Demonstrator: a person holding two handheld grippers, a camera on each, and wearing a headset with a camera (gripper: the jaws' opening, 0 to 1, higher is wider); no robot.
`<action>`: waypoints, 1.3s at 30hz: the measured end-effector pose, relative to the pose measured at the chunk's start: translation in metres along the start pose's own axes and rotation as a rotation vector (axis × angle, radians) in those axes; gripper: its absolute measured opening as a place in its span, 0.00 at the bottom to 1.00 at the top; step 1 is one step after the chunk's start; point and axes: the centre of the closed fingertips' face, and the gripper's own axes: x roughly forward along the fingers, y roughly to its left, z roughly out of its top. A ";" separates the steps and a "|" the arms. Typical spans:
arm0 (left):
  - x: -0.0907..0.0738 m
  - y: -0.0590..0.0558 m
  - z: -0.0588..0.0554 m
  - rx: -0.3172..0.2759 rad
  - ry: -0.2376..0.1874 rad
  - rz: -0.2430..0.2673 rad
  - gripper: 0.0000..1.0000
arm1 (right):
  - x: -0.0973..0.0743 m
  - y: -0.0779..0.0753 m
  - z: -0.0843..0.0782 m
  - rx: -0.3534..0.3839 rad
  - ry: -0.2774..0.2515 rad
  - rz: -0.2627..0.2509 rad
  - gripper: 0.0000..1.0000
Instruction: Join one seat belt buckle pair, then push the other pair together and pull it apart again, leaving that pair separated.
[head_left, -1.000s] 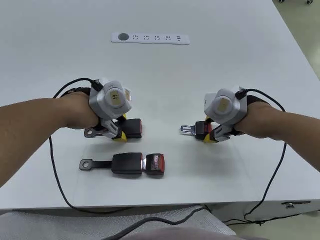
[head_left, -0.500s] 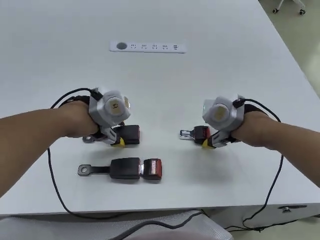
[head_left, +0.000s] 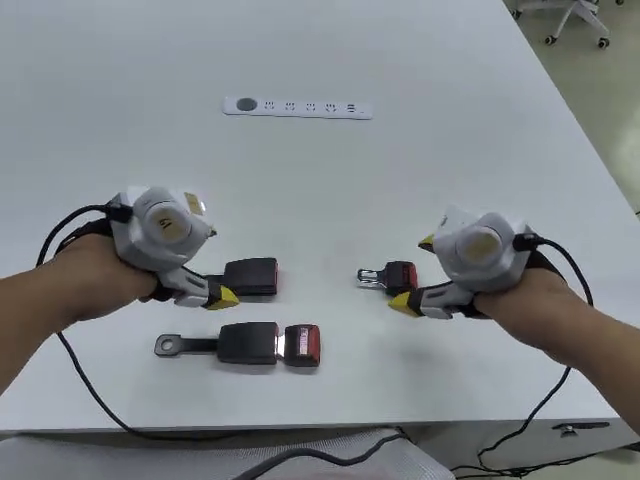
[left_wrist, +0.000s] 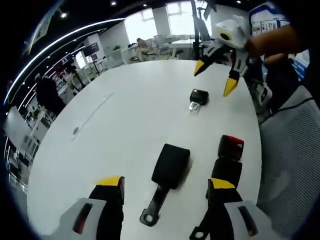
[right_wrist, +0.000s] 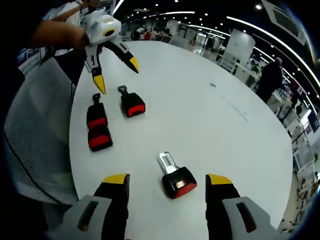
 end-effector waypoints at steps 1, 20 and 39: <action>-0.006 -0.002 -0.002 -0.009 0.000 0.002 0.72 | -0.002 0.004 -0.001 0.001 -0.009 -0.008 0.61; -0.058 -0.026 -0.055 -0.178 -0.059 0.075 1.00 | -0.031 0.031 -0.026 0.145 -0.091 -0.082 0.83; -0.081 -0.028 -0.070 -0.326 -0.164 0.155 1.00 | -0.048 0.040 -0.020 0.253 -0.148 -0.094 0.93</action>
